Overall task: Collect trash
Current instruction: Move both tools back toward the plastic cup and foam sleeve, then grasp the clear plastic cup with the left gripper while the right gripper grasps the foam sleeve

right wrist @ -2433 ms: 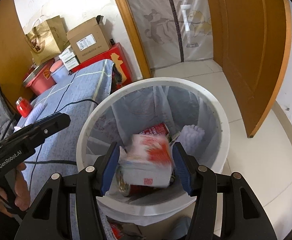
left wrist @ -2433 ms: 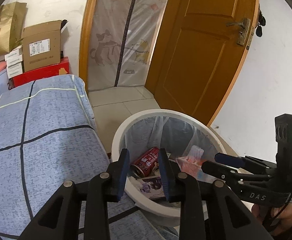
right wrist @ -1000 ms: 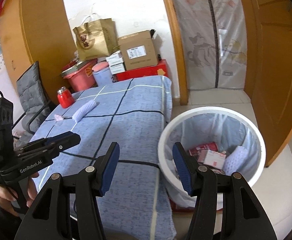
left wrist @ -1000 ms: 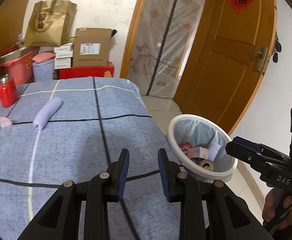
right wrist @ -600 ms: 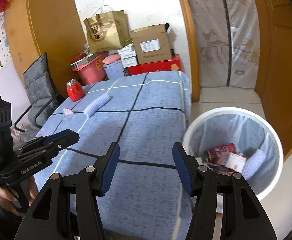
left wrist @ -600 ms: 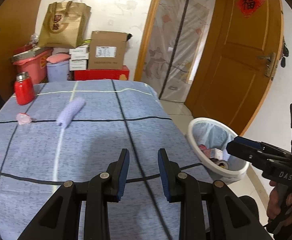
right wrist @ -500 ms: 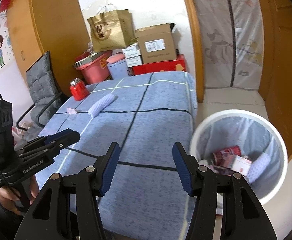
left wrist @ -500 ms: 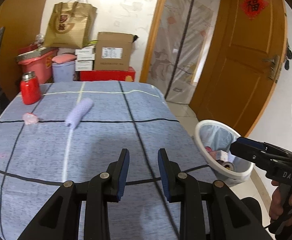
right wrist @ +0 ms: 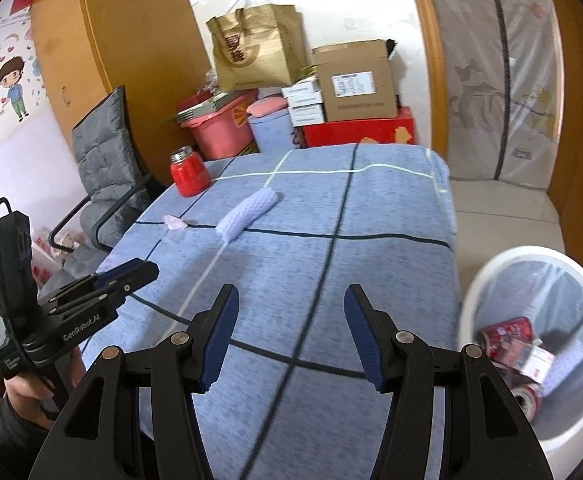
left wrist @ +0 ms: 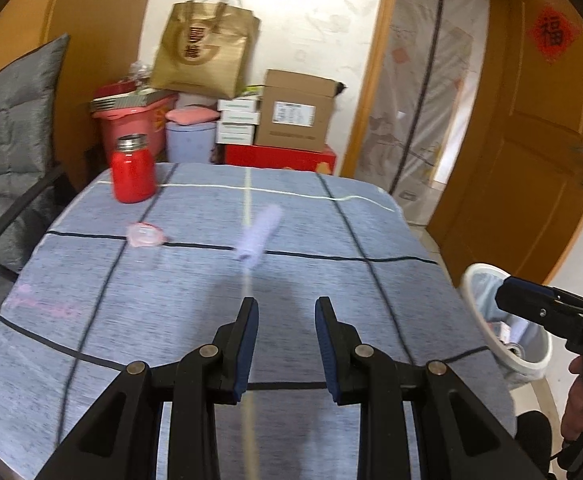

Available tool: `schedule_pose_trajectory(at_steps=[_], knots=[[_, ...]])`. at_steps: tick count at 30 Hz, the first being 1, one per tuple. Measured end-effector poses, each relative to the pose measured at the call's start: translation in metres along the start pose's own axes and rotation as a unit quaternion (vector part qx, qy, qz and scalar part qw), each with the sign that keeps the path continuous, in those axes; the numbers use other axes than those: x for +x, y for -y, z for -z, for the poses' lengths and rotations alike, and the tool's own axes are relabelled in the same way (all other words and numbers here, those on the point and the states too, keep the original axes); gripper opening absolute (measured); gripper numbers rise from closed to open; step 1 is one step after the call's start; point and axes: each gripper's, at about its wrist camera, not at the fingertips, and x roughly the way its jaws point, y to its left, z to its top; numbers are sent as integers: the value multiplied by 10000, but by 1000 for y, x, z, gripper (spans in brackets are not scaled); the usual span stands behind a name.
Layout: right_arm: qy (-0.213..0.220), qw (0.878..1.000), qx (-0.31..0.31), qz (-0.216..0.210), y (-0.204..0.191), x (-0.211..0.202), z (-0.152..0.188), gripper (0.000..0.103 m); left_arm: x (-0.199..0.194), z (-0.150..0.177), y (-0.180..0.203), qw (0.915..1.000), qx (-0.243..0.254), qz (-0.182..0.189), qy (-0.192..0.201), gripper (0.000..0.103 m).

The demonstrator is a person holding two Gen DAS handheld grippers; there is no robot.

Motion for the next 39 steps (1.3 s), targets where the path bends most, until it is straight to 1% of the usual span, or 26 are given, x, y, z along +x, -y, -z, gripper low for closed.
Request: schedule_pose_trajectory(at_steps=[7,12,19,30,32,34,39], knots=[[-184,9997,-63,-116,-21,38,-11,56,5,-9,-47,9992,-236,-321,15,29],[-293,9993,-69,-200,-33,67,-23,56,18,-19,-74,9983,-307,-502,-45,29],[-427,9986,-158,-250,-53,111,-39,56,32,-25,-99,9978,-460,-479,-64,29],[-626,9976,-39,-290,-70,180,-59,56,72,-38,-127,9977,-394,-470,-295,29],[-686,9972,32,-300,-70,194,-62,56,78,-39,-133,9973,-436,-490,-331,31],[-748,9968,83,-275,-69,208,-66,56,84,-38,-137,9969,-519,-463,-363,37],[-834,9961,206,-202,-64,233,-69,56,99,-39,-142,9962,-602,-452,-427,45]])
